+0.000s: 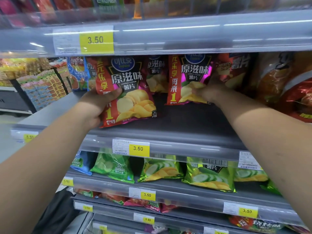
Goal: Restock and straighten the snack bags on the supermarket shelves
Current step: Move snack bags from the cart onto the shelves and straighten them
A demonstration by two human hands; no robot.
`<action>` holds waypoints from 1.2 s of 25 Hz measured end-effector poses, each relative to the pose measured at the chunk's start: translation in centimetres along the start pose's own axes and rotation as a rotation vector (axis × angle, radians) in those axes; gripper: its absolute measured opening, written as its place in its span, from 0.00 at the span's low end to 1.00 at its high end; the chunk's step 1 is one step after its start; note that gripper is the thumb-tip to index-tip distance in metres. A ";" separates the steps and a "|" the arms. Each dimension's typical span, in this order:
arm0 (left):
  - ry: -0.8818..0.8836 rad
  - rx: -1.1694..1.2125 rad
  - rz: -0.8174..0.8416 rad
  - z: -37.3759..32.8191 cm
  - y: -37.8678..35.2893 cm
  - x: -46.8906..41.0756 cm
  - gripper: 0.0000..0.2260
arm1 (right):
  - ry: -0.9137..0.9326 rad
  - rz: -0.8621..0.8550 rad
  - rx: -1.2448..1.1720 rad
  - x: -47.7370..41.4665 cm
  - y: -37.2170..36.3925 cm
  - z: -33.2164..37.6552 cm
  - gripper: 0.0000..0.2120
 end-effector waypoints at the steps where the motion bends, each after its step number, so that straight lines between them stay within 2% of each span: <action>1: 0.000 0.002 0.005 0.0 -0.1 -0.2 0.09 | -0.003 0.003 0.018 0.0 0.0 -0.1 0.50; 4: -0.012 -0.008 0.053 0.0 -0.9 -0.9 0.11 | -0.011 -0.004 0.007 0.1 0.0 -0.5 0.50; 8: -0.008 -0.026 0.140 0.7 -1.9 -2.2 0.13 | -0.012 -0.020 -0.170 0.2 -0.1 -1.0 0.49; 11: -0.004 -0.018 0.186 1.0 -2.8 -3.2 0.18 | -0.043 -0.010 -0.183 0.5 -0.4 -1.5 0.44; 15: -0.001 -0.027 0.185 0.9 -3.1 -4.9 0.20 | -0.053 -0.039 -0.210 0.0 -1.0 -1.9 0.39; 17: 0.005 -0.046 0.180 0.8 -3.1 -5.7 0.22 | -0.056 -0.031 -0.251 -0.4 -1.4 -2.2 0.41; 20: -0.013 -0.056 0.179 0.4 -3.3 -6.8 0.20 | -0.058 -0.018 -0.335 -0.5 -1.8 -2.7 0.46; 25: -0.094 -0.127 0.181 0.3 -3.0 -8.8 0.11 | -0.080 -0.020 -0.350 -0.7 -2.3 -3.3 0.39; 27: -0.149 -0.173 0.144 0.8 -2.9 -9.0 0.15 | -0.076 -0.037 -0.327 -0.9 -2.5 -3.3 0.39; 30: -0.258 -0.347 0.084 1.0 -2.5 -8.5 0.32 | -0.082 -0.047 -0.301 -0.9 -2.5 -3.1 0.41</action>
Point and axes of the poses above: each hand's wrist, its own x-axis away from the middle knuckle, its own y-axis out of the back of the hand, z = x × y, the point moved 3 cm from there along -x, towards the middle knuckle, and after that the axes turned 11 degrees about x, right-handed, at the moved point
